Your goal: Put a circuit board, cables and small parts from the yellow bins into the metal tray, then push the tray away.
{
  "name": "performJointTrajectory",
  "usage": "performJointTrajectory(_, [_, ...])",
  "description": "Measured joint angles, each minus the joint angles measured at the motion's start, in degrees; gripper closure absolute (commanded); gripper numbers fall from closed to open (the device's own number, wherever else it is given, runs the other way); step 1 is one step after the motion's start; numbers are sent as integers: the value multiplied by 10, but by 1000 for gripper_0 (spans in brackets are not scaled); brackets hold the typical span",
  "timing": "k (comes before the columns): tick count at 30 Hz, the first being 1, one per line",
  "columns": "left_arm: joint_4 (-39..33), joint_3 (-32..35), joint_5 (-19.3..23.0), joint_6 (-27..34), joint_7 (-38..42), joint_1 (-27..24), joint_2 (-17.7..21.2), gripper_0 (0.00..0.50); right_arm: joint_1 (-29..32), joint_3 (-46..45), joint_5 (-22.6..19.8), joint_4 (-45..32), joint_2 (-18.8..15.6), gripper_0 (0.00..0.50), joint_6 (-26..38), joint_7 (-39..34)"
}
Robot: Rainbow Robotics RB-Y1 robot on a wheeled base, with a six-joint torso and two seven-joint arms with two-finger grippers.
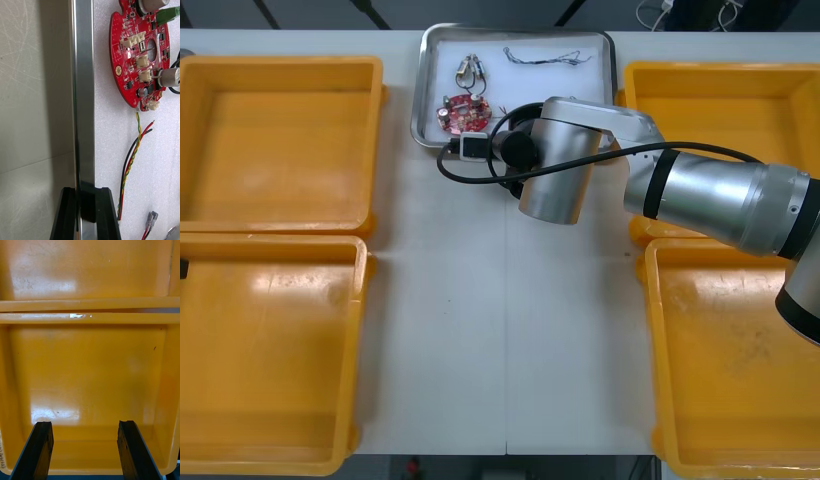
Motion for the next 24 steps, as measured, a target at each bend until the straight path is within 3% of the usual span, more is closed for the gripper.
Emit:
performJointTrajectory(11, [0,0,0,0,0,0,0,0,-2,0,-16,-7,0,500,0,0])
performJointTrajectory(12, [0,0,0,0,0,0,0,0,-2,0,-17,-8,0,483,0,0])
performJointTrajectory(13, [0,0,0,0,0,0,0,0,-2,0,-17,-9,0,436,0,0])
performJointTrajectory(15, [0,0,0,0,0,0,0,0,-2,0,-17,-12,0,150,0,0])
performJointTrajectory(17, [0,0,0,0,0,0,0,0,-2,0,-17,-16,0,0,0,0])
performJointTrajectory(24, [0,0,0,0,0,0,0,0,-2,0,-17,-32,0,0,2,0])
